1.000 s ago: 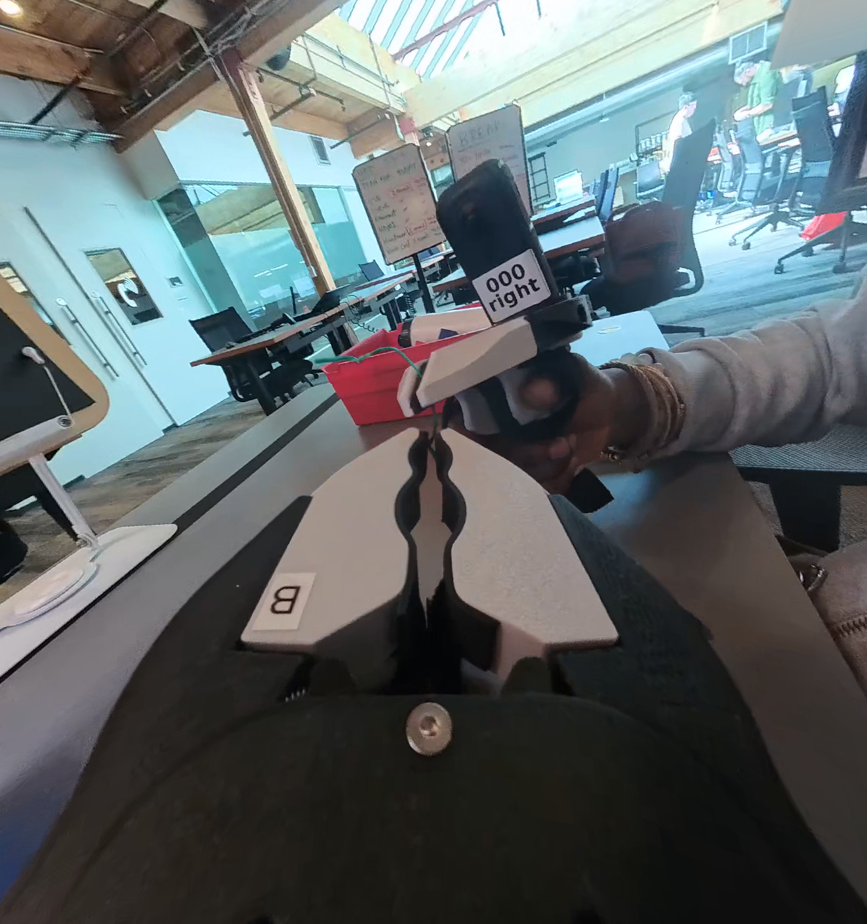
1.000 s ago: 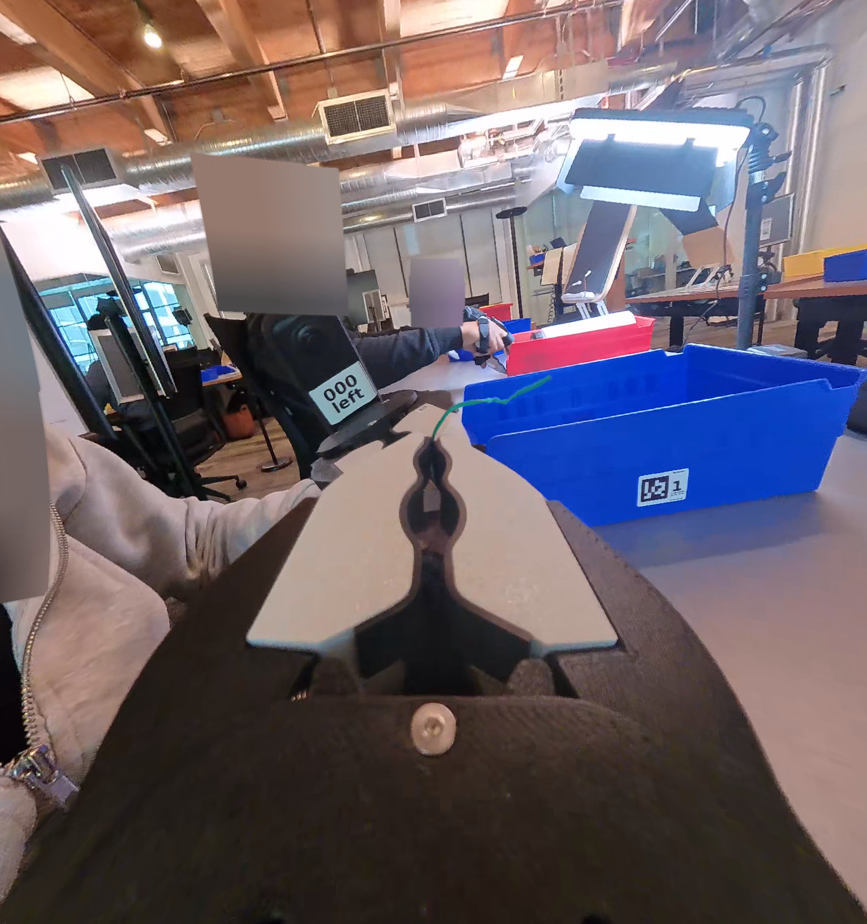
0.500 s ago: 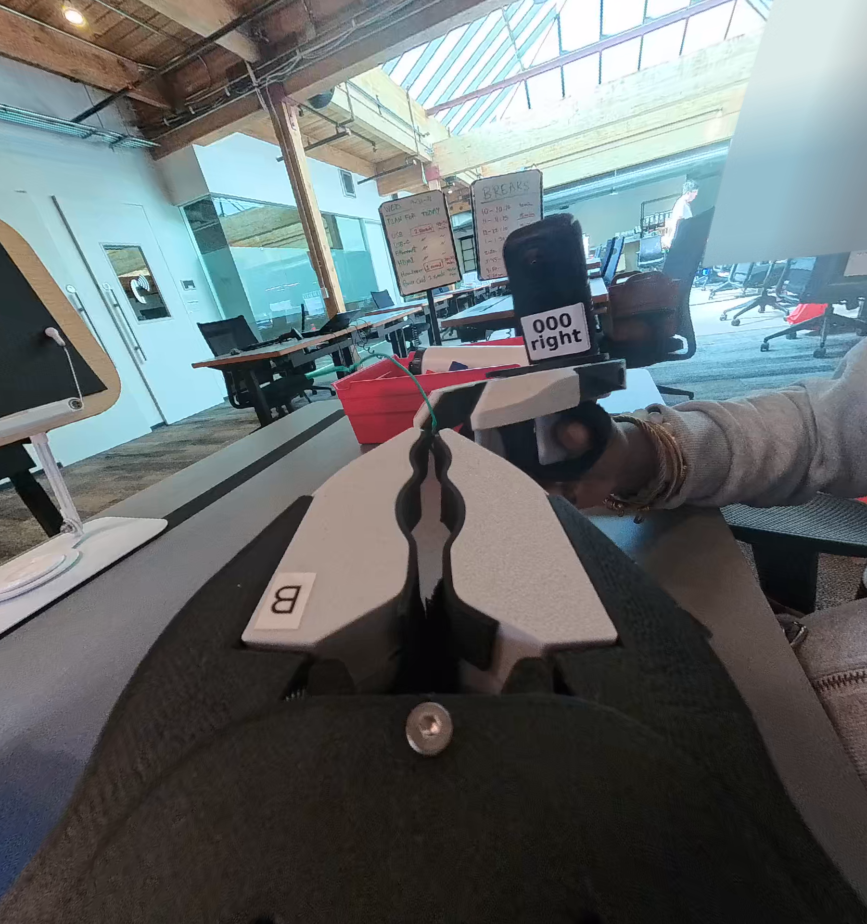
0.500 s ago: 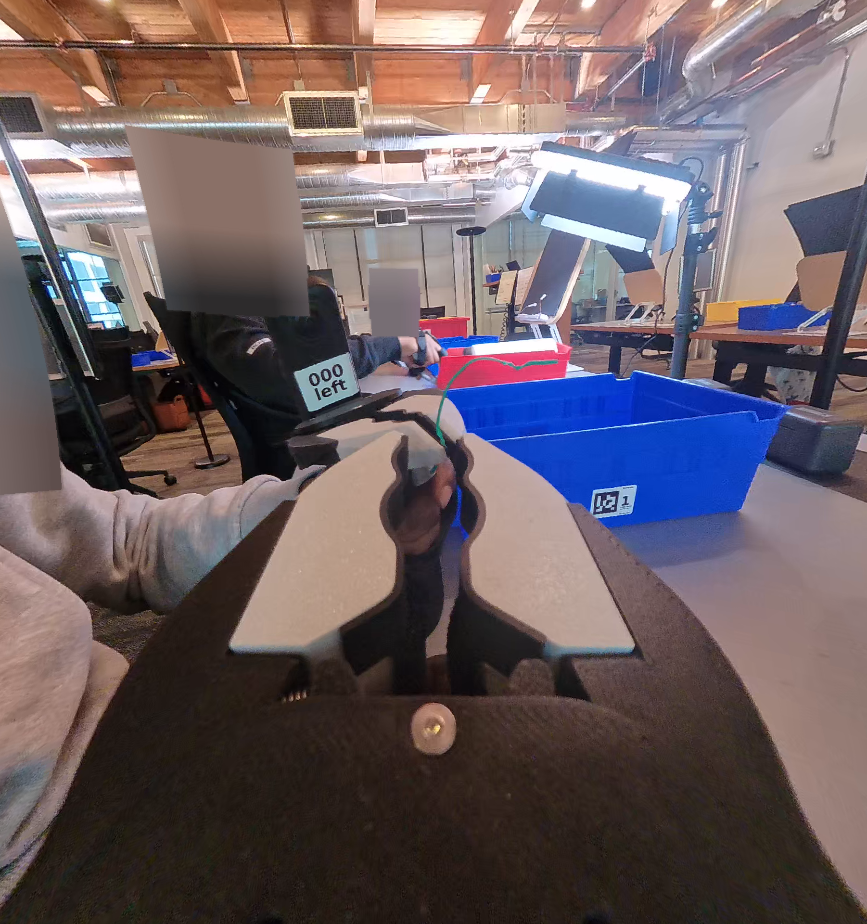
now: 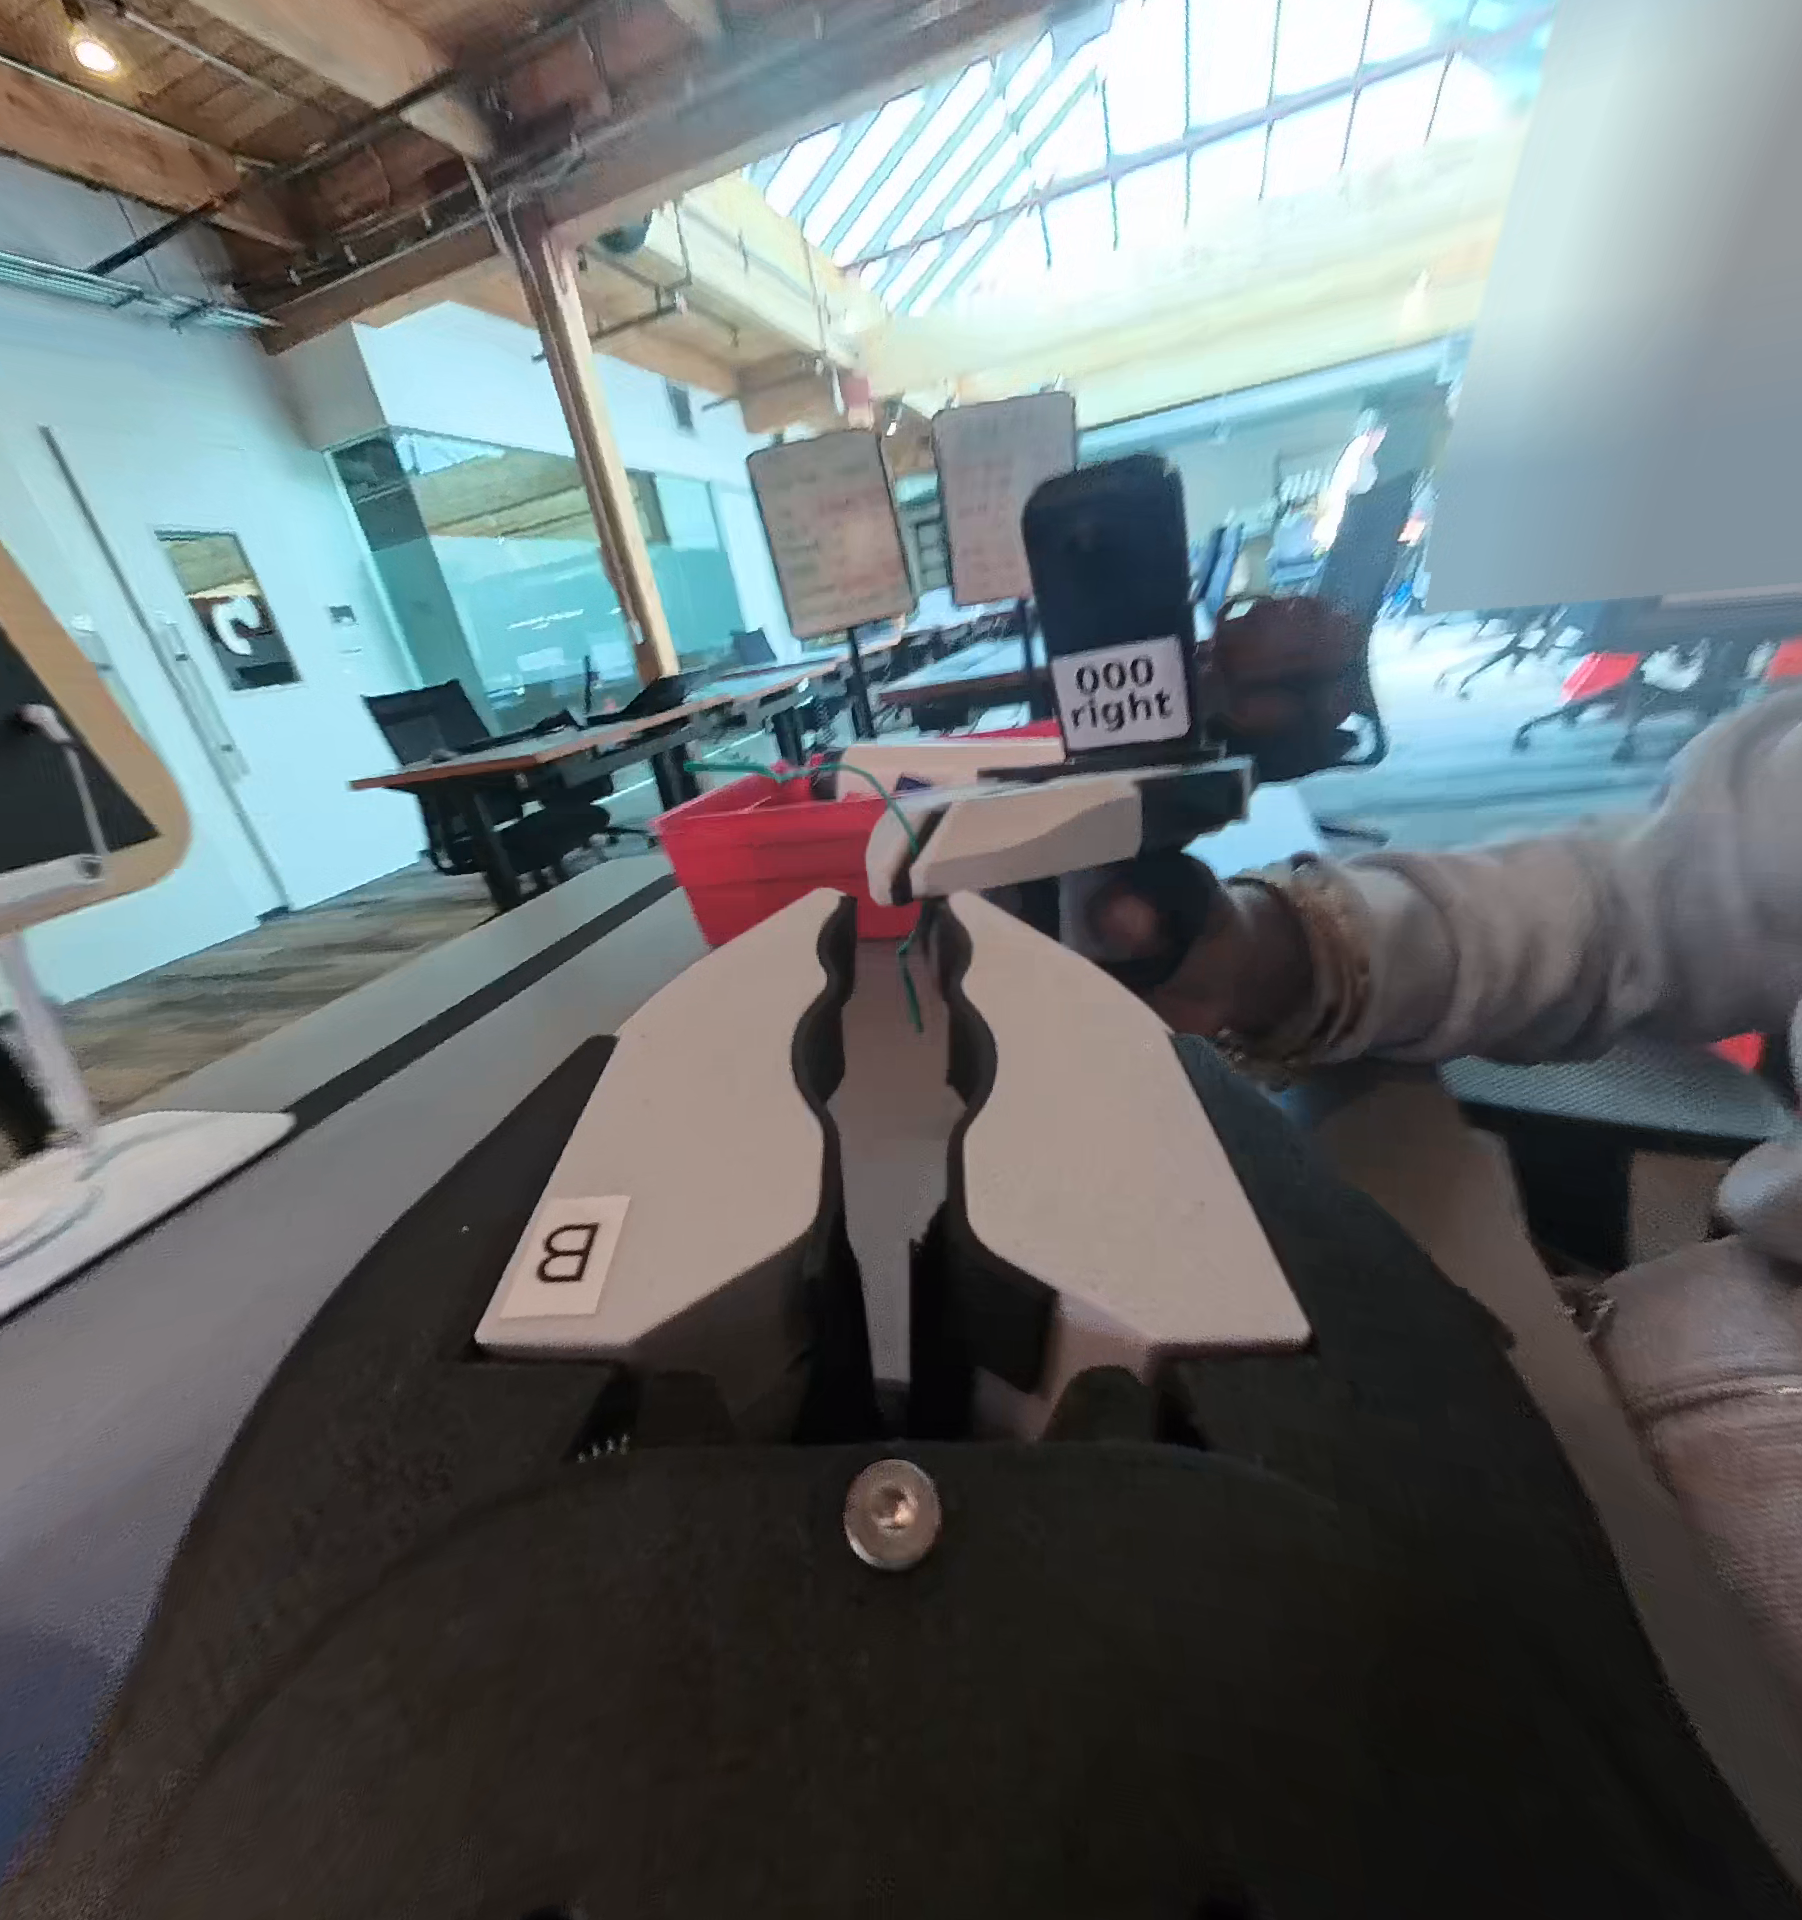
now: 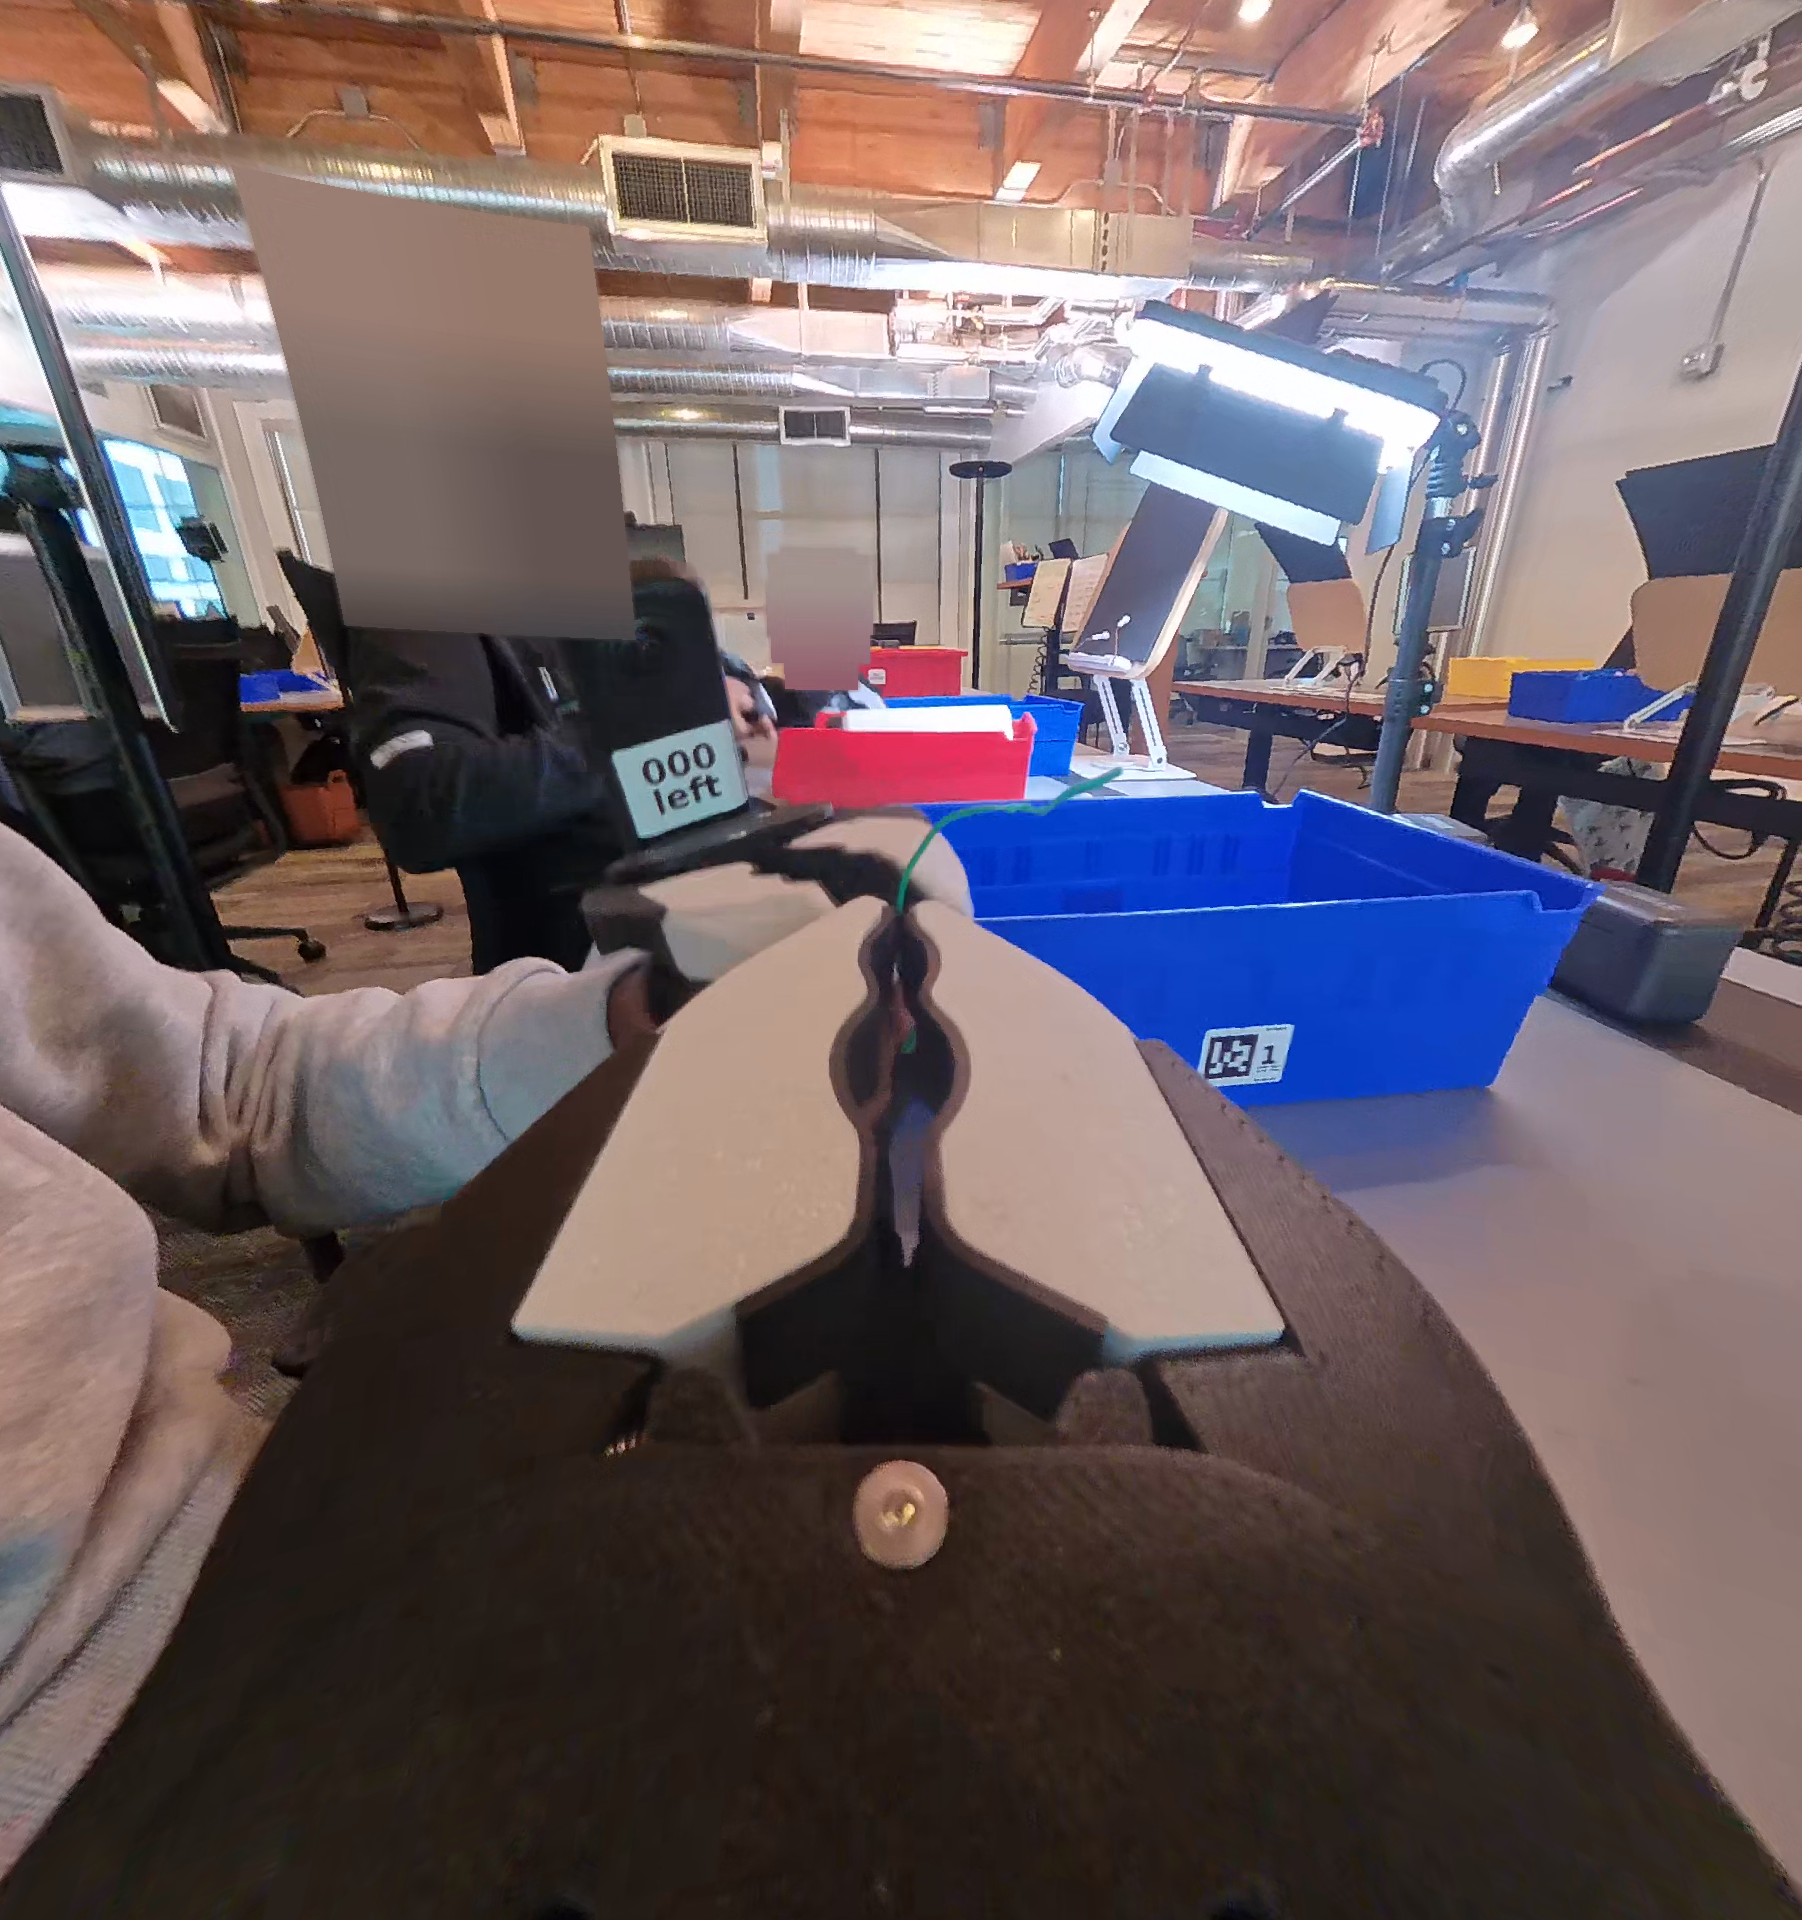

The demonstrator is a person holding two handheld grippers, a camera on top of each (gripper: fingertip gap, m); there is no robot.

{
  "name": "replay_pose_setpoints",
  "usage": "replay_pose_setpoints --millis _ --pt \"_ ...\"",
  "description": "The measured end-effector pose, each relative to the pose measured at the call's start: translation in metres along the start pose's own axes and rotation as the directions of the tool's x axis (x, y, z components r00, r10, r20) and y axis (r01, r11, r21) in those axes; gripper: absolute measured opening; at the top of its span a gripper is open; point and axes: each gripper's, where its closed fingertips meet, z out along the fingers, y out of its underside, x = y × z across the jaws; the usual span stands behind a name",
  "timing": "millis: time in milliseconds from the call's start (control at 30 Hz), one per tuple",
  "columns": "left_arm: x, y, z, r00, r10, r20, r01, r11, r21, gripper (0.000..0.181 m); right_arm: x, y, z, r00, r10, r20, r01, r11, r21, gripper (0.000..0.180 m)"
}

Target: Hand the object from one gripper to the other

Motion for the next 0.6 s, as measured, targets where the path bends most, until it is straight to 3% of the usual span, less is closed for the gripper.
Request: replay_pose_setpoints --millis 100,233,300,433,600 --pt "0.0 -0.008 -0.004 0.983 -0.164 -0.077 0.168 0.984 0.053 0.023 -0.002 0.003 0.0 0.998 -0.06 0.004 0.06 0.998 -0.031 0.001" --pt "0.005 -0.005 -0.003 0.927 -0.332 -0.174 0.34 0.94 0.017 0.018 -0.009 0.016 0.004 0.986 -0.163 0.025 0.164 0.981 -0.107 0.001" --pt "0.009 -0.005 -0.003 0.931 -0.31 -0.191 0.319 0.948 0.018 0.002 -0.01 0.021 0.006 0.979 -0.204 0.022 0.205 0.969 -0.136 0.001" --pt "0.007 -0.006 -0.003 0.952 -0.259 -0.161 0.267 0.963 0.027 0.0 -0.006 0.019 0.005 0.981 -0.196 0.0 0.195 0.972 -0.131 0.005" --pt "0.003 -0.004 -0.004 0.97 -0.208 -0.127 0.213 0.977 0.024 0.0 0.001 -0.001 -0.003 0.997 0.067 0.035 -0.067 0.998 -0.006 0.013"
